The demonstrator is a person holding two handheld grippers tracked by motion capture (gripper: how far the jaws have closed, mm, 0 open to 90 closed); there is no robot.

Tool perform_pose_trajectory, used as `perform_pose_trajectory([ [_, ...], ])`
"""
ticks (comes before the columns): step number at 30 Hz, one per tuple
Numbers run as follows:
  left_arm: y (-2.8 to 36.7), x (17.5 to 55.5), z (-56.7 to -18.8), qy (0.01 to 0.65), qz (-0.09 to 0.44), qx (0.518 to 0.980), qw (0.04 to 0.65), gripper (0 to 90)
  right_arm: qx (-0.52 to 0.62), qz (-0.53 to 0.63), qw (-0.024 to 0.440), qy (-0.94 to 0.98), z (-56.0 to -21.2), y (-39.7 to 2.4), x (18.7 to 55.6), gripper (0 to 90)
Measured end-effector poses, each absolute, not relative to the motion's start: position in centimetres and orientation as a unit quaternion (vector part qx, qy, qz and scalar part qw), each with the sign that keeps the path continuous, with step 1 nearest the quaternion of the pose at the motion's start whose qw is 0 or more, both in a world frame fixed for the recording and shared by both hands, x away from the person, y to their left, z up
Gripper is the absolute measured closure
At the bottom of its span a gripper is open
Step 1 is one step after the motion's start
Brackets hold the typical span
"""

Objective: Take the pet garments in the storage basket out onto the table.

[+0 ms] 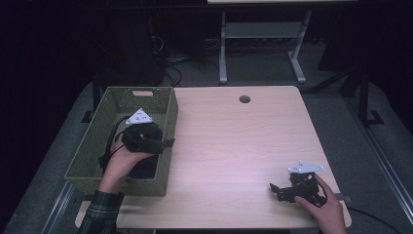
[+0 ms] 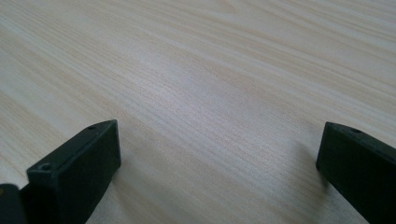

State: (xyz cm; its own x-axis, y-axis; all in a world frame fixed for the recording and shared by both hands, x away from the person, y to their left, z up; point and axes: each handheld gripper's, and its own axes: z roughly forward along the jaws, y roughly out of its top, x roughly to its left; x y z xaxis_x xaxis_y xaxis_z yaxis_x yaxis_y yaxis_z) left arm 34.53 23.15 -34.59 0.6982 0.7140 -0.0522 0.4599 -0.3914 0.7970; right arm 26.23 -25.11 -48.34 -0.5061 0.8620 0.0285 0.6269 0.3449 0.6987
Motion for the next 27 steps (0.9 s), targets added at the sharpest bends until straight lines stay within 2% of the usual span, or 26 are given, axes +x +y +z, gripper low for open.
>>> perform_pose_trajectory([
  [27, 27.9, 35.8, -36.3, 0.387, 0.180, 0.823, 0.376, 14.4, 0.465, 0.334, 0.176, 0.801, -48.3, -25.1, 26.2, 0.0],
])
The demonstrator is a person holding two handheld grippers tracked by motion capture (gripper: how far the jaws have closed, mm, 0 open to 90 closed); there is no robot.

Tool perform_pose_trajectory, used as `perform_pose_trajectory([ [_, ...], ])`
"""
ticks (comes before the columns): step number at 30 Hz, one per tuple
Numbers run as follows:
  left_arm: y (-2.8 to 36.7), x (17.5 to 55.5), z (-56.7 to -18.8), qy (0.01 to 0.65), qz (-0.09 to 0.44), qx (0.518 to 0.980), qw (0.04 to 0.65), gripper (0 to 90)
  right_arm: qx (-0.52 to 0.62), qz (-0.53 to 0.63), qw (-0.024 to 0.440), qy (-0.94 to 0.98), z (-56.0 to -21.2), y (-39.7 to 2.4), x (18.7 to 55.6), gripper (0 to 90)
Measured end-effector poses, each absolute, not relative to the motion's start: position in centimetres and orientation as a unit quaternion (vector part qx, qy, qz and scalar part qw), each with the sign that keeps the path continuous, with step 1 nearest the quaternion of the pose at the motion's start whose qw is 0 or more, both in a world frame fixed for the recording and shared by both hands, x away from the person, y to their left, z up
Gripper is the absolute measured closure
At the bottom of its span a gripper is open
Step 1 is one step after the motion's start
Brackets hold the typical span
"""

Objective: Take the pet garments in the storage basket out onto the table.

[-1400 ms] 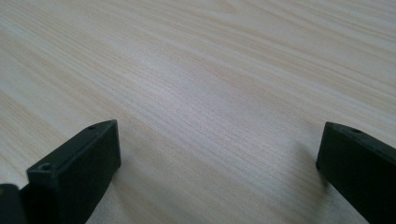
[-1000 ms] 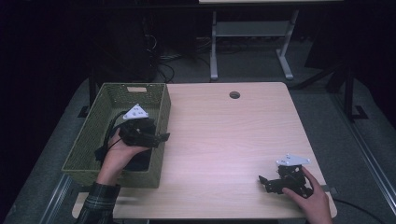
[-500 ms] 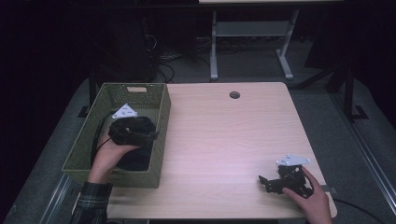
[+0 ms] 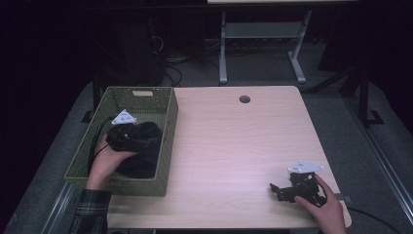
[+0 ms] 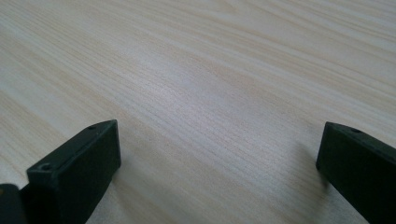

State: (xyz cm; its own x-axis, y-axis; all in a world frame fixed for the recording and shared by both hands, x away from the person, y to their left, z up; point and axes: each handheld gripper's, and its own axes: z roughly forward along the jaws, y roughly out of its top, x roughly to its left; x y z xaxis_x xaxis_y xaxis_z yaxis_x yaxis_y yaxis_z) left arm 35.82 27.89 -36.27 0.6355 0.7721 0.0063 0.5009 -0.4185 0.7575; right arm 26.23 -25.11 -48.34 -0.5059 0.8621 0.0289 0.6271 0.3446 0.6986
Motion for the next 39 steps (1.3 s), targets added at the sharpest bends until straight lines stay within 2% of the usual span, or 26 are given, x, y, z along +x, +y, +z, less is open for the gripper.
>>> perform_pose_trajectory([
  [15, 30.0, 37.0, -38.4, 0.412, 0.178, 0.837, 0.312, 14.3, 0.465, 0.334, 0.176, 0.801, -48.3, -25.1, 26.2, 0.0],
  [39, 29.5, 38.4, -42.7, 0.444, 0.097, 0.859, 0.236, 14.4, 0.465, 0.334, 0.176, 0.801, -48.3, -25.1, 26.2, 0.0],
])
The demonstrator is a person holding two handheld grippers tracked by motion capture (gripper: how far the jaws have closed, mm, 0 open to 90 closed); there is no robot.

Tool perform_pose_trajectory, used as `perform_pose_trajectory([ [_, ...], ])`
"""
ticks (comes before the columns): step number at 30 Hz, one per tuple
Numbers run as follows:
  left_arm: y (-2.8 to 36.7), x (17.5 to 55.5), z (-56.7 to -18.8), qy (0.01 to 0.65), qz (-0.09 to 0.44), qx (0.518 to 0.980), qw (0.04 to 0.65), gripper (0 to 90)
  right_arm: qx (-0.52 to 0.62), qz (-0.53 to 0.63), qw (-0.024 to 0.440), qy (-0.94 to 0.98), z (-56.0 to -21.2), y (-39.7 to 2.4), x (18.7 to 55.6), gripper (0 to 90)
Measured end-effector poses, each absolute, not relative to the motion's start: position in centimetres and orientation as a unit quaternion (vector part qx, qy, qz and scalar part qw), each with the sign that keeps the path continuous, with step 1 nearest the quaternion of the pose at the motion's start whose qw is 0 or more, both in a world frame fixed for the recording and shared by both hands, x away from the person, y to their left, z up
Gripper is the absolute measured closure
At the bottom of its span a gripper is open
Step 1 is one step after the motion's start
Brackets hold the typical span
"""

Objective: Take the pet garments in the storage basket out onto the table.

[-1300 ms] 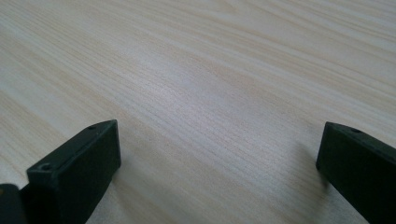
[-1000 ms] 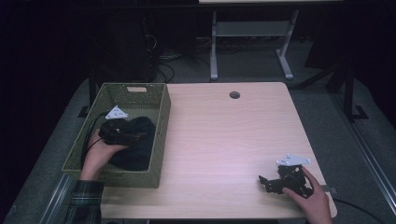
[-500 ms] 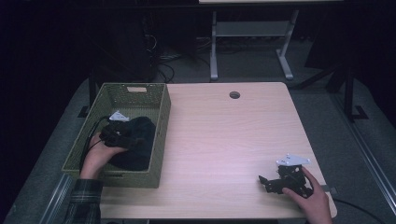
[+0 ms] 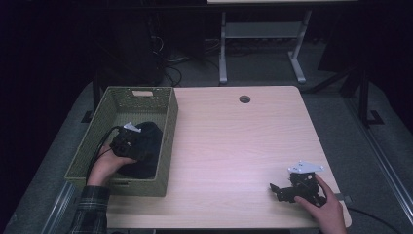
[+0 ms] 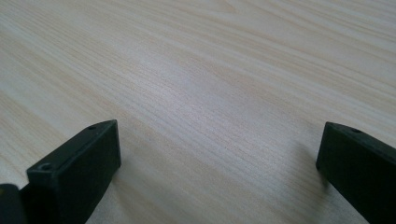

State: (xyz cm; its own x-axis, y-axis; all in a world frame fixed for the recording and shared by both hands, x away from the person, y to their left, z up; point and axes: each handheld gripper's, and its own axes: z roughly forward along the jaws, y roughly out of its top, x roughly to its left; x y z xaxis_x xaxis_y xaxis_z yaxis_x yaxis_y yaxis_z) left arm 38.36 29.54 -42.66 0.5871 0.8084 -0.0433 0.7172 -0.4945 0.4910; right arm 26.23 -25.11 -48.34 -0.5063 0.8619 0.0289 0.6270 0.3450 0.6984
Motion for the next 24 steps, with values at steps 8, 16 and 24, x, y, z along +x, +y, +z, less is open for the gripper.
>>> perform_pose_trajectory([
  [8, 29.3, 38.2, -42.3, 0.435, 0.077, 0.870, 0.218, 45.9, 0.465, 0.334, 0.176, 0.801, -48.3, -25.1, 26.2, 0.0],
  [16, 29.8, 38.3, -41.5, 0.443, 0.070, 0.861, 0.239, 59.4, 0.465, 0.334, 0.176, 0.801, -48.3, -25.1, 26.2, 0.0],
  [24, 30.8, 38.0, -39.7, 0.456, 0.097, 0.833, 0.297, 61.3, 0.465, 0.334, 0.176, 0.801, -48.3, -25.1, 26.2, 0.0],
])
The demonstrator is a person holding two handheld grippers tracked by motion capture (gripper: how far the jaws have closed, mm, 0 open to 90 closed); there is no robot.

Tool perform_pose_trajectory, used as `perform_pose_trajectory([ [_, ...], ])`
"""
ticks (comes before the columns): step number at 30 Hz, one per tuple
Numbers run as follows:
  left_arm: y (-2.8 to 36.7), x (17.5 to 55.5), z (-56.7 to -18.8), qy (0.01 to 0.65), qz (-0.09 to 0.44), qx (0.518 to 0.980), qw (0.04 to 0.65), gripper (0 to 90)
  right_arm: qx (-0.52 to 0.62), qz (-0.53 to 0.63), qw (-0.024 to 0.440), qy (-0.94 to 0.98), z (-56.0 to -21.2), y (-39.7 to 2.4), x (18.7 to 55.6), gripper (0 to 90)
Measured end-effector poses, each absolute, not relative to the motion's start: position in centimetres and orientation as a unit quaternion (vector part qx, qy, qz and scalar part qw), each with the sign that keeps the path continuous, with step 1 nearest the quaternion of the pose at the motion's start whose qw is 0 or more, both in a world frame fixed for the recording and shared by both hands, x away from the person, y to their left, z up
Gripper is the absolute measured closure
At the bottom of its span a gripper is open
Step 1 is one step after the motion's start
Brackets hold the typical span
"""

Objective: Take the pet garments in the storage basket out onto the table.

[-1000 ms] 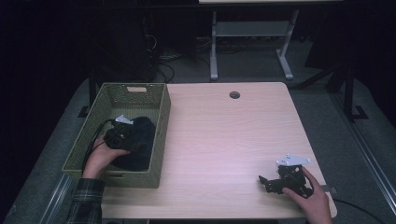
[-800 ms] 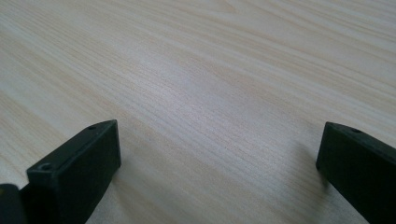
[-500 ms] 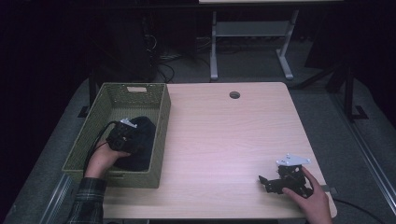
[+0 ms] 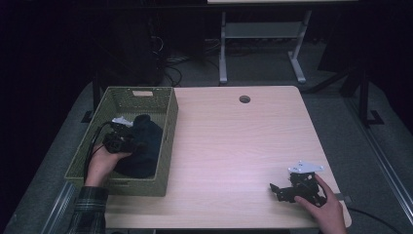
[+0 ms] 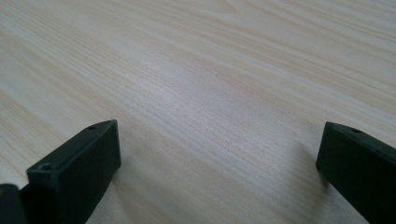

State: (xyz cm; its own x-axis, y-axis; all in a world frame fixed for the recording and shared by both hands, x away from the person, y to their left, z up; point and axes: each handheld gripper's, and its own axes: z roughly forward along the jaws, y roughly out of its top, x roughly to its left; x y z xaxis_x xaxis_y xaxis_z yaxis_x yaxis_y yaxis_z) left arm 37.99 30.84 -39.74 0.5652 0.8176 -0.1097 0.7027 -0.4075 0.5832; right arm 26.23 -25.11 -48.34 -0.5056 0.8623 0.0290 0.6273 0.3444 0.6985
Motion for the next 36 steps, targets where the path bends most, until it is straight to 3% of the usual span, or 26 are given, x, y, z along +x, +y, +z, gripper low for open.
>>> perform_pose_trajectory([
  [12, 32.0, 36.9, -36.5, 0.440, 0.140, 0.787, 0.408, 61.6, 0.466, 0.334, 0.176, 0.801, -48.3, -25.1, 26.2, 0.0],
  [23, 32.7, 35.8, -34.0, 0.421, 0.186, 0.764, 0.452, 61.7, 0.465, 0.334, 0.176, 0.801, -48.3, -25.1, 26.2, 0.0],
  [36, 32.6, 34.5, -30.8, 0.388, 0.190, 0.742, 0.512, 61.8, 0.465, 0.334, 0.176, 0.801, -48.3, -25.1, 26.2, 0.0],
])
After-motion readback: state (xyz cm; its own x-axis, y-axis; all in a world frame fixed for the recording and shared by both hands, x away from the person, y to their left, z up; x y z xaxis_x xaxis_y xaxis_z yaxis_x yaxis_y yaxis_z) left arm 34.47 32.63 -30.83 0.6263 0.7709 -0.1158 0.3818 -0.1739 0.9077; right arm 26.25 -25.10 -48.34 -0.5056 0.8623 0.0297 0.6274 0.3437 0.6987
